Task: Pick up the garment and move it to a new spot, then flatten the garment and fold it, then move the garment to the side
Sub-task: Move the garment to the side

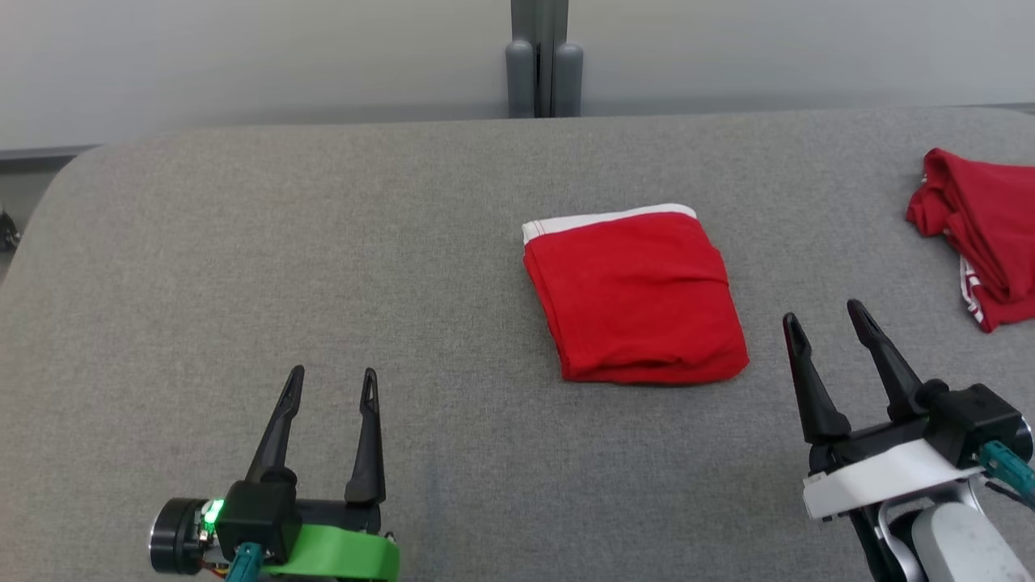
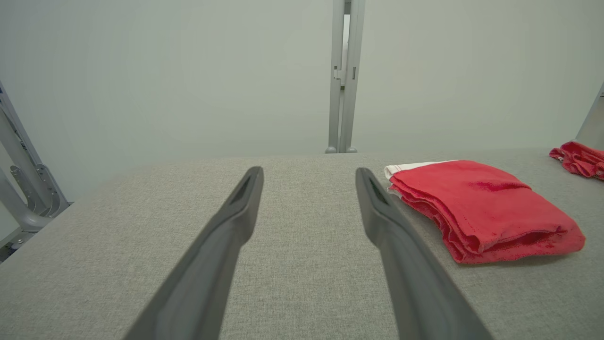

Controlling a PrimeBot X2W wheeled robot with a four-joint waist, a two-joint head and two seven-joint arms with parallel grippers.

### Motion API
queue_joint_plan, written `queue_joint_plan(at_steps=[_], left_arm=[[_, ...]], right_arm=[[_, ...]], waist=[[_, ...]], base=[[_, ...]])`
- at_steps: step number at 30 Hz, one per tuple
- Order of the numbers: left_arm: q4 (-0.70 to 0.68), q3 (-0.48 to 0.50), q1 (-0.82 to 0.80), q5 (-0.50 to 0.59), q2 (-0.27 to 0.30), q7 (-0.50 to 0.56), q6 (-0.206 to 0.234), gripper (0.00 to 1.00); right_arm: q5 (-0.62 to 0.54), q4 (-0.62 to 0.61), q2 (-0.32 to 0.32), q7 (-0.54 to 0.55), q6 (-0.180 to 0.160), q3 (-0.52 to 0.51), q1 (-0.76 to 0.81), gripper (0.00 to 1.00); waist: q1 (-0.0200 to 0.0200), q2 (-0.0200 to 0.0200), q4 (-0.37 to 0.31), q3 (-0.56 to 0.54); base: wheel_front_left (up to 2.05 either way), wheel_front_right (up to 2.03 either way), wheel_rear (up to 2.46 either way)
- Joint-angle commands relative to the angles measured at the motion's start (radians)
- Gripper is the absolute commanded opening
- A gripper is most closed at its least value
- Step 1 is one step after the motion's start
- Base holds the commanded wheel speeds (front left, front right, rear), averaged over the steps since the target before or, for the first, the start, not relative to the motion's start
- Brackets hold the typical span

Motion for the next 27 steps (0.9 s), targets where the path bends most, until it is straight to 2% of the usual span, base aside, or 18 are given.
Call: queue_joint_plan(at_steps=[1, 7, 11, 16, 21, 27], left_arm=[[-0.009, 0.0, -0.029, 0.009, 0.002, -0.003, -0.004, 1.0], [-0.025, -0.009, -0.085, 0.018, 0.002, -0.003, -0.013, 1.0], [-0.028, -0.023, -0.11, 0.022, 0.002, -0.003, -0.017, 1.0], [-0.033, -0.038, -0.135, 0.025, 0.002, -0.003, -0.015, 1.0], [-0.038, -0.047, -0.162, 0.015, 0.002, -0.003, -0.014, 1.0], [-0.035, -0.06, -0.188, 0.007, 0.002, -0.003, -0.006, 1.0]], right_arm=[[0.004, 0.002, -0.019, -0.002, -0.002, 0.011, -0.039, 1.0], [0.059, 0.064, -0.089, -0.002, -0.002, 0.087, -0.179, 1.0], [0.187, 0.139, -0.154, -0.002, -0.002, 0.154, -0.254, 1.0], [0.491, 0.187, -0.266, 0.038, -0.002, 0.274, -0.36, 1.0], [0.83, 0.164, -0.362, 0.213, -0.002, 0.344, -0.438, 1.0], [1.137, 0.121, -0.431, 0.43, -0.001, 0.36, -0.469, 1.0]], waist=[[0.0, 0.0, 0.004, 0.093], [0.0, 0.0, 0.009, 0.178], [0.0, 0.0, 0.016, 0.216], [0.0, 0.0, 0.02, 0.259], [0.0, 0.0, 0.025, 0.305], [0.0, 0.0, 0.033, 0.339]], base=[[0.0, 0.0, 0.0], [0.0, 0.0, 0.0], [0.0, 0.0, 0.0], [0.0, 0.0, 0.0], [0.0, 0.0, 0.0], [0.0, 0.0, 0.0]])
